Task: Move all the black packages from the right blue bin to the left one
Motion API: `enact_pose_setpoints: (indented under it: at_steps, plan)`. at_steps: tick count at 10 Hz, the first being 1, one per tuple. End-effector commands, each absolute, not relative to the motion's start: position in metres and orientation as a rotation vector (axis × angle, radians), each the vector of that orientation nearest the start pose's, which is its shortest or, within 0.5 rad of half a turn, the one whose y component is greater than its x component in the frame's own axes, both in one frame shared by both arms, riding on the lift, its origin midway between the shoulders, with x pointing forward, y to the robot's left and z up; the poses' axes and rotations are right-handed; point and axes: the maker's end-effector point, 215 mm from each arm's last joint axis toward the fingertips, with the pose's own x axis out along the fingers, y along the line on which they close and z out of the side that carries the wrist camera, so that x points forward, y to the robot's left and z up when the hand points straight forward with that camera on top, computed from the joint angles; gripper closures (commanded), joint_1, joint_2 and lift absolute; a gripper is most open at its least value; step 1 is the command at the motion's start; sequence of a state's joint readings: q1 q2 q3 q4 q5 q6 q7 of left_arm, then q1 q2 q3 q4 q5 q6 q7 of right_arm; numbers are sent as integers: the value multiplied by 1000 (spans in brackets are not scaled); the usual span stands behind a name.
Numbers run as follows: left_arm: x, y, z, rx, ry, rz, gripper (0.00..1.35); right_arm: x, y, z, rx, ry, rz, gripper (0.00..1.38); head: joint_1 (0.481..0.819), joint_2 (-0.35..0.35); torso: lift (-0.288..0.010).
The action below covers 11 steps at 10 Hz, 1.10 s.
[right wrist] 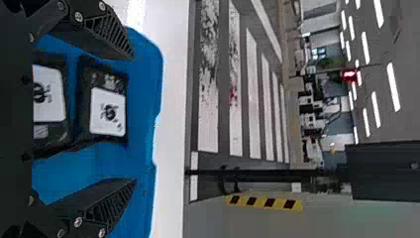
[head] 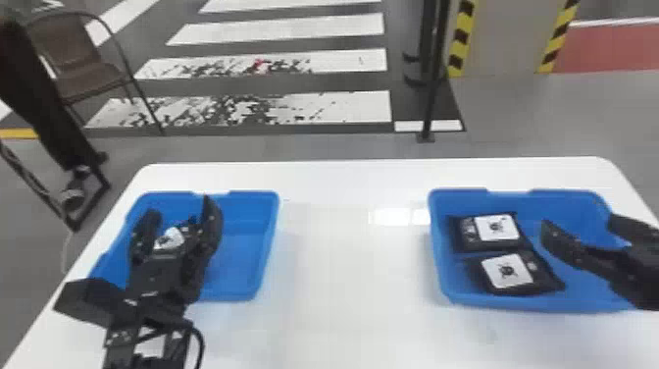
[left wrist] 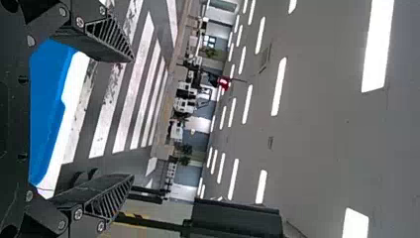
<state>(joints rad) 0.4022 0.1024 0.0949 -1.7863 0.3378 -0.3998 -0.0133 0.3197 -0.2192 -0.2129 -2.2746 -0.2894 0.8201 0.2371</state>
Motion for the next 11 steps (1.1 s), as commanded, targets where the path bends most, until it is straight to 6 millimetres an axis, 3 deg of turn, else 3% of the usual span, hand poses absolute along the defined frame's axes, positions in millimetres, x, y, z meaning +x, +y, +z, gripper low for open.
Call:
enact_pose_setpoints:
  at_steps: [1,3,5,8,11]
  plan:
    - [445,316,-303,-205,-239,100,213,447,-299,-380,20,550,144,163,695,71,-154]
    - [443,305,-302,-214,-236,77,213,444,-320,-407,3,631,85,162,695,20,-154]
    - [441,300,-313,-220,-203,65,214,457,-322,-426,25,656,91,162,695,-21,-154]
    - [440,295,-319,-225,-186,54,214,483,-290,-450,56,679,157,168,695,-15,-154]
    - [443,290,-323,-235,-171,39,214,487,-252,-471,60,724,230,168,695,19,-154]
